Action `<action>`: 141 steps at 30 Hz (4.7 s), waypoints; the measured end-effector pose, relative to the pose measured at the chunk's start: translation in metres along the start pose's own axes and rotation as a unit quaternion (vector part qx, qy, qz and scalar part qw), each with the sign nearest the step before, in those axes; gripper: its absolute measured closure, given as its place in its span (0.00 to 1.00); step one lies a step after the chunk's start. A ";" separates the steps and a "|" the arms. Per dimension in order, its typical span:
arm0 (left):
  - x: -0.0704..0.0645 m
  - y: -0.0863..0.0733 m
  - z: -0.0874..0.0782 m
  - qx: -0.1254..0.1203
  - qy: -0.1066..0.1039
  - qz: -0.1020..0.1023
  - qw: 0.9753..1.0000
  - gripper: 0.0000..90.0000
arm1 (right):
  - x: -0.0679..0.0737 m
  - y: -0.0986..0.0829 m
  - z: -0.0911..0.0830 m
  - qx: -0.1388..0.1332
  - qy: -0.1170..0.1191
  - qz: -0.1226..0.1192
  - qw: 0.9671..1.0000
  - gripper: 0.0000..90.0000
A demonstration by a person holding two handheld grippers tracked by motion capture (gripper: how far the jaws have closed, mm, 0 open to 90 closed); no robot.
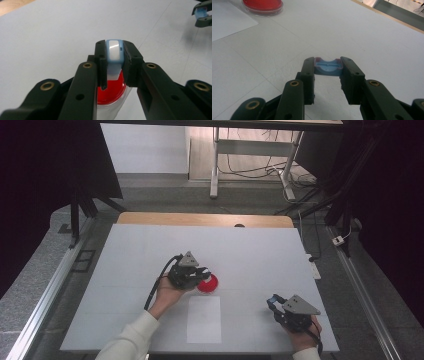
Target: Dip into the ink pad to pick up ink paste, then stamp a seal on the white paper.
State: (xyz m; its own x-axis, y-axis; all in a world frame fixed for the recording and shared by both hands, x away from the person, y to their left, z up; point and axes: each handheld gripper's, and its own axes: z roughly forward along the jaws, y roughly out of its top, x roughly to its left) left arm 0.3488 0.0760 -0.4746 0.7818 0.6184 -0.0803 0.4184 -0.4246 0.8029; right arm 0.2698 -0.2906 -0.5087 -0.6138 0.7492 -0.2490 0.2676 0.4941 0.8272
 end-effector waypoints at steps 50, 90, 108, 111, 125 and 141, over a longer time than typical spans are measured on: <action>-0.008 -0.004 -0.051 -0.024 -0.060 0.003 0.998 0.84 | 0.000 0.000 0.000 -0.002 -0.001 0.000 1.000 0.72; -0.032 -0.010 -0.053 -0.007 -0.097 0.023 0.995 0.84 | 0.000 0.000 0.002 0.002 -0.002 -0.003 1.000 0.72; -0.051 -0.026 -0.053 0.009 -0.109 0.028 0.994 0.84 | 0.000 0.000 0.002 0.002 -0.001 -0.006 1.000 0.72; -0.053 -0.028 -0.052 0.011 -0.110 0.031 0.993 0.84 | 0.000 0.000 0.002 0.004 -0.004 -0.008 1.000 0.72; -0.059 -0.039 -0.043 0.029 -0.107 0.040 0.993 0.84 | 0.000 -0.001 0.003 0.002 0.000 -0.006 1.000 0.72; -0.057 -0.048 -0.029 0.038 -0.086 0.064 0.994 0.84 | 0.001 0.000 0.004 0.003 0.000 -0.007 1.000 0.72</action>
State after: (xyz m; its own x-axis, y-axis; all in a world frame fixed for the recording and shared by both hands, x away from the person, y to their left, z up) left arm 0.2708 0.0801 -0.4910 0.8950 0.4378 -0.0853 0.3394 -0.5443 0.7671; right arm 0.2719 -0.2880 -0.5115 -0.6179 0.7422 -0.2594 0.2646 0.5070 0.8203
